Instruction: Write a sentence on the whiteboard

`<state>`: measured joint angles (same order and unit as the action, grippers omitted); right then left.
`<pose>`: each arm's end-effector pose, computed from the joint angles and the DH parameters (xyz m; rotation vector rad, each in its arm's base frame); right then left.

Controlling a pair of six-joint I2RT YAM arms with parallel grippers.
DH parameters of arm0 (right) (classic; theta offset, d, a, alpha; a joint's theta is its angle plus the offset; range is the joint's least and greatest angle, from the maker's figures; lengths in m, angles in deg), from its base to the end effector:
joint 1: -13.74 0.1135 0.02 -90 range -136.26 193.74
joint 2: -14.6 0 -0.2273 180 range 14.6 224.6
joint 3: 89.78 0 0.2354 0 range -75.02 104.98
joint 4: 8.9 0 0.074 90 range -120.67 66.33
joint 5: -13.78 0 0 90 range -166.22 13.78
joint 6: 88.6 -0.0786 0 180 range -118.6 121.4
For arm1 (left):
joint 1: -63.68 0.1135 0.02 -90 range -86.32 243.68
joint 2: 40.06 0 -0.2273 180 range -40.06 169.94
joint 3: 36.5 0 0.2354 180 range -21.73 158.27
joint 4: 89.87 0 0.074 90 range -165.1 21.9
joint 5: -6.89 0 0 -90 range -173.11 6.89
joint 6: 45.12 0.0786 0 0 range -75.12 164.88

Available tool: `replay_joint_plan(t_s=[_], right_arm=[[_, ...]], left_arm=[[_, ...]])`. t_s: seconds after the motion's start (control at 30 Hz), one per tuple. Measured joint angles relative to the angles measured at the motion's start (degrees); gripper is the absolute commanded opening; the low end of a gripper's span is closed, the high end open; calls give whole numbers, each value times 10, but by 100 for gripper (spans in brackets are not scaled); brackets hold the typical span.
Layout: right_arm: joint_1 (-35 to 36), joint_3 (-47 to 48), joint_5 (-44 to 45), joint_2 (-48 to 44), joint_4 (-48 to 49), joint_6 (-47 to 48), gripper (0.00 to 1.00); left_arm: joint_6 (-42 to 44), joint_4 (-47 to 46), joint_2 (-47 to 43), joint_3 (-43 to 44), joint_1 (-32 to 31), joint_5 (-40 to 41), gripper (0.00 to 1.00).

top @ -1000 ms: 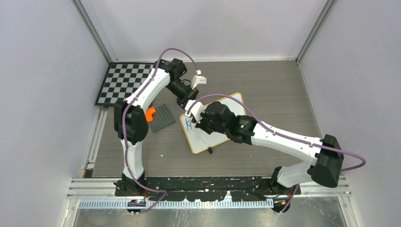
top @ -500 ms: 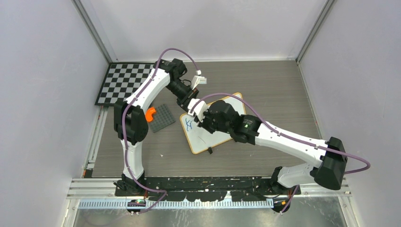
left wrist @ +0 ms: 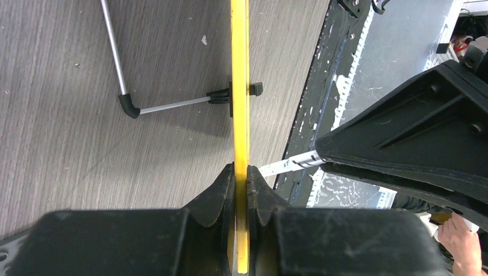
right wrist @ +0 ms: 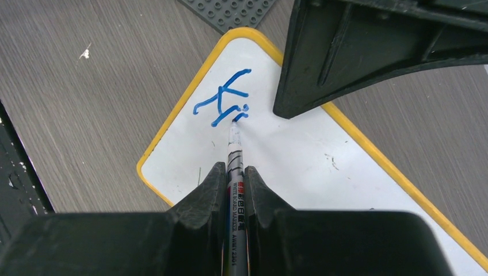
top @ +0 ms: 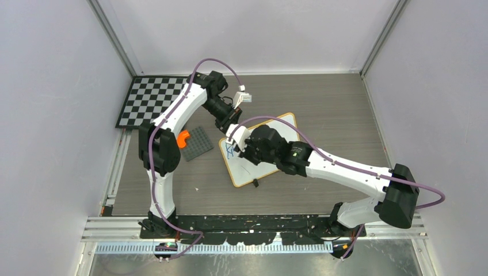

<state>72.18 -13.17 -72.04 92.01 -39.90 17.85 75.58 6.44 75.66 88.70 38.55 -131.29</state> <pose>0.1804 0.2827 0.2517 -1.2692 1.7290 0.3546 0.2991 -0.2050 0.2308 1.3355 2.4470 -1.2411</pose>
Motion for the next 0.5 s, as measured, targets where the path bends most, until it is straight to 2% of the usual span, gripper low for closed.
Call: replay_joint_plan(t_s=[0.5], right_arm=[[1,-13,-12,0,-1,0,0]], left_arm=[[0,-3,0,0,0,5,0]])
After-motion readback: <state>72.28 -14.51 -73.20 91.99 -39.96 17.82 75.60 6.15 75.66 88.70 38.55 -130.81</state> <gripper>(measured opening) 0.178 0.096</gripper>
